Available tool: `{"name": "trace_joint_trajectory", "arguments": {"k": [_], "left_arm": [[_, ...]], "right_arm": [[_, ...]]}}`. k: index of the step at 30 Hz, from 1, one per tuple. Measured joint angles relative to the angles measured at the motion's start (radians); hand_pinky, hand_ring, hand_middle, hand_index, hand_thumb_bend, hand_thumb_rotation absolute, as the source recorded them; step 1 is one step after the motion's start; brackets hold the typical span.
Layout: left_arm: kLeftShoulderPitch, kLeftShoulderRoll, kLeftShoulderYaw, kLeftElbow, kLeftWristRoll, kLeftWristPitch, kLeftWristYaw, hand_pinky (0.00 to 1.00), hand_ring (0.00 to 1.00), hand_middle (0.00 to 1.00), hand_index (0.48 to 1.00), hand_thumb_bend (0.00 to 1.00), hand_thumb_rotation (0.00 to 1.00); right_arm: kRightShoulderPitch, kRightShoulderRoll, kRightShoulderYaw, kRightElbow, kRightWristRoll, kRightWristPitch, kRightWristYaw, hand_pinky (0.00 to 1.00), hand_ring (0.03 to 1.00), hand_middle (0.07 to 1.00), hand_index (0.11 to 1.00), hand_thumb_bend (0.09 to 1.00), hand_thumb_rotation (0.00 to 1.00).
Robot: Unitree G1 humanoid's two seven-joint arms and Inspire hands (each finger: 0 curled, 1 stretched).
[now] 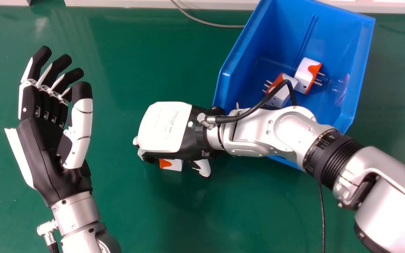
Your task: Pick all objects and put in blue box
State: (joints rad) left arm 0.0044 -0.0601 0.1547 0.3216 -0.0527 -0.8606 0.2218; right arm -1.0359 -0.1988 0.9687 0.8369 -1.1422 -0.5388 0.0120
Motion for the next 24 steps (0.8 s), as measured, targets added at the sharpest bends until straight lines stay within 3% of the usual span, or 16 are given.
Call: {"name": "trace_joint_trajectory", "arguments": {"k": [5, 8, 9, 11, 15, 17, 19, 24], "left_arm": [[-0.001, 0.0, 0.001, 0.005, 0.0, 0.0, 0.0, 0.63, 0.69, 0.75, 0.799, 0.66, 0.44], [-0.001, 0.0, 0.001, 0.006, 0.0, -0.001, 0.0, 0.63, 0.69, 0.76, 0.802, 0.66, 0.45], [-0.001, 0.0, 0.001, 0.007, 0.0, -0.001, 0.0, 0.63, 0.69, 0.76, 0.802, 0.66, 0.45], [-0.001, 0.0, 0.002, 0.007, 0.0, -0.002, 0.0, 0.63, 0.69, 0.76, 0.802, 0.66, 0.45], [-0.002, 0.0, 0.002, 0.008, 0.0, -0.002, 0.0, 0.63, 0.69, 0.76, 0.801, 0.66, 0.44], [-0.002, 0.0, 0.002, 0.008, 0.0, -0.002, 0.0, 0.63, 0.69, 0.76, 0.801, 0.66, 0.44], [-0.002, 0.0, 0.005, 0.009, 0.0, -0.002, 0.0, 0.63, 0.69, 0.76, 0.801, 0.65, 0.44], [-0.002, 0.0, 0.009, 0.011, 0.001, -0.004, 0.0, 0.63, 0.69, 0.76, 0.801, 0.64, 0.44]], "right_arm": [[0.0, 0.005, 0.001, 0.022, 0.0, -0.009, -0.028, 0.56, 0.751, 0.791, 0.693, 0.768, 0.01], [-0.001, 0.013, 0.001, 0.034, 0.0, -0.01, -0.036, 0.51, 0.647, 0.717, 0.662, 0.748, 0.02], [-0.001, 0.015, 0.001, 0.04, -0.001, -0.011, -0.045, 0.5, 0.626, 0.7, 0.629, 0.702, 0.04], [-0.001, 0.016, 0.008, 0.055, -0.012, -0.015, -0.102, 0.5, 0.626, 0.7, 0.629, 0.702, 0.04], [0.001, 0.017, 0.024, 0.076, -0.057, -0.021, -0.308, 0.41, 0.517, 0.574, 0.568, 0.618, 0.02], [0.001, 0.02, 0.032, 0.094, -0.081, -0.019, -0.395, 0.41, 0.517, 0.574, 0.568, 0.618, 0.02], [0.001, 0.025, 0.043, 0.116, -0.089, -0.016, -0.441, 0.35, 0.466, 0.521, 0.548, 0.585, 0.01], [-0.001, 0.032, 0.056, 0.151, -0.11, -0.015, -0.487, 0.31, 0.435, 0.498, 0.544, 0.56, 0.01]]}}
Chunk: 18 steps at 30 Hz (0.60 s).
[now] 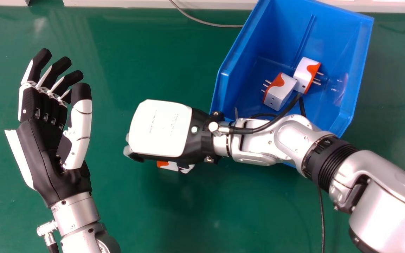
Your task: Pick all objects and put in blue box
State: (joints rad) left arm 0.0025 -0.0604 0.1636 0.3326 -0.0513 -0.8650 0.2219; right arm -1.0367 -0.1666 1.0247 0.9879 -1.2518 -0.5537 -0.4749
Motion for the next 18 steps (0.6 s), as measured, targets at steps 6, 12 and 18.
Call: {"name": "trace_joint_trajectory", "arguments": {"k": [6, 12, 18], "left_arm": [[0.0, 0.0, 0.0, 0.002, 0.0, 0.0, 0.0, 0.63, 0.69, 0.76, 0.803, 0.65, 0.44], [-0.007, 0.0, 0.001, 0.016, -0.001, -0.003, -0.001, 0.63, 0.69, 0.76, 0.804, 0.64, 0.43], [-0.008, 0.0, 0.001, 0.019, -0.003, -0.004, -0.002, 0.63, 0.69, 0.76, 0.803, 0.64, 0.43]], "right_arm": [[-0.006, 0.002, 0.003, 0.018, -0.009, -0.003, -0.028, 0.27, 0.404, 0.468, 0.536, 0.534, 0.0], [-0.013, 0.002, 0.003, 0.025, -0.009, -0.015, -0.028, 0.26, 0.395, 0.46, 0.533, 0.526, 0.0], [-0.014, 0.002, 0.003, 0.026, -0.01, -0.017, -0.025, 0.26, 0.391, 0.457, 0.531, 0.522, 0.0]]}}
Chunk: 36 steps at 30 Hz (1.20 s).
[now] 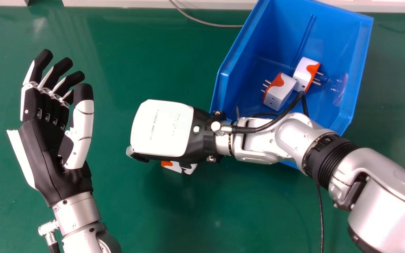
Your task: Pick all objects and put in blue box
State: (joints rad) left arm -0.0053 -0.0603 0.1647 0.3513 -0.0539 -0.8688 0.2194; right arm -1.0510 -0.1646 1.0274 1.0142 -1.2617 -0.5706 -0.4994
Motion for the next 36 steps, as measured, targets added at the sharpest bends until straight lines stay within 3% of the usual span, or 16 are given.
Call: {"name": "trace_joint_trajectory", "arguments": {"k": [13, 16, 19, 29, 36], "left_arm": [[-0.001, 0.0, 0.002, 0.004, -0.01, -0.003, -0.005, 0.63, 0.69, 0.76, 0.805, 0.64, 0.43], [-0.002, 0.0, 0.003, 0.004, -0.024, -0.003, -0.014, 0.63, 0.69, 0.76, 0.805, 0.64, 0.43], [-0.004, 0.0, 0.005, 0.004, -0.026, -0.003, -0.02, 0.63, 0.69, 0.76, 0.802, 0.64, 0.43], [-0.008, 0.0, 0.008, 0.005, -0.028, -0.004, -0.029, 0.63, 0.69, 0.76, 0.799, 0.65, 0.43], [-0.008, 0.0, 0.009, 0.005, -0.042, -0.004, -0.042, 0.63, 0.69, 0.76, 0.798, 0.65, 0.42]], "right_arm": [[0.0, 0.0, -0.016, -0.001, 0.007, 0.022, 0.017, 0.25, 0.4, 0.462, 0.518, 0.52, 0.0], [0.0, -0.003, -0.039, -0.001, 0.029, 0.026, 0.026, 0.24, 0.394, 0.457, 0.52, 0.519, 0.0], [0.0, -0.014, -0.069, -0.011, 0.051, 0.029, 0.038, 0.24, 0.386, 0.459, 0.526, 0.517, 0.0], [0.043, -0.1, -0.246, -0.24, 0.202, 0.073, 0.186, 0.25, 0.374, 0.47, 0.531, 0.515, 0.0], [0.123, -0.181, -0.38, -0.44, 0.286, 0.105, 0.25, 0.27, 0.382, 0.47, 0.527, 0.516, 0.0]]}}
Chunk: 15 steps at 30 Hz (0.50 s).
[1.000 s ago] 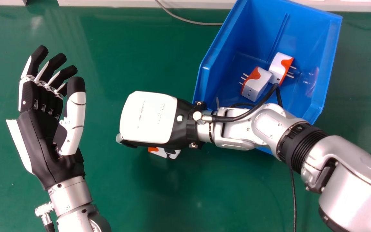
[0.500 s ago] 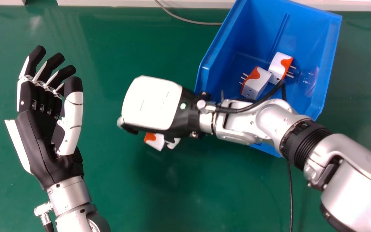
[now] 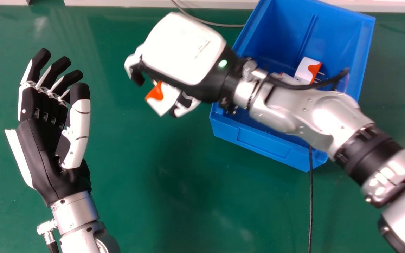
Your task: Pick all objects and put in blue box
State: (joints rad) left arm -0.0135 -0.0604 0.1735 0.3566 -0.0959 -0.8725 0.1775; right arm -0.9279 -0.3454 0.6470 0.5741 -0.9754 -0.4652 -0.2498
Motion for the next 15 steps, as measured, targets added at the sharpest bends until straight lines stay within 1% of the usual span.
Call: {"name": "trace_joint_trajectory", "arguments": {"k": [5, 8, 12, 15], "left_arm": [[0.0, 0.0, -0.001, -0.001, -0.001, 0.002, -0.003, 0.63, 0.69, 0.76, 0.799, 0.65, 0.42], [0.0, 0.0, 0.0, -0.002, -0.001, 0.003, -0.003, 0.63, 0.69, 0.76, 0.799, 0.64, 0.41], [0.0, 0.0, 0.001, -0.002, -0.002, 0.004, -0.004, 0.63, 0.69, 0.76, 0.799, 0.64, 0.41], [0.0, 0.0, 0.0, -0.002, -0.003, 0.006, -0.011, 0.63, 0.69, 0.76, 0.799, 0.64, 0.41]], "right_arm": [[0.068, -0.044, -0.094, -0.126, 0.099, 0.022, 0.115, 0.25, 0.387, 0.474, 0.519, 0.516, 0.0], [0.129, -0.05, -0.158, -0.222, 0.148, 0.05, 0.141, 0.23, 0.392, 0.475, 0.514, 0.516, 0.0], [0.218, -0.043, -0.241, -0.348, 0.229, 0.081, 0.156, 0.24, 0.393, 0.475, 0.514, 0.515, 0.0], [0.281, -0.025, -0.301, -0.412, 0.269, 0.082, 0.127, 0.25, 0.385, 0.472, 0.52, 0.514, 0.0]]}}
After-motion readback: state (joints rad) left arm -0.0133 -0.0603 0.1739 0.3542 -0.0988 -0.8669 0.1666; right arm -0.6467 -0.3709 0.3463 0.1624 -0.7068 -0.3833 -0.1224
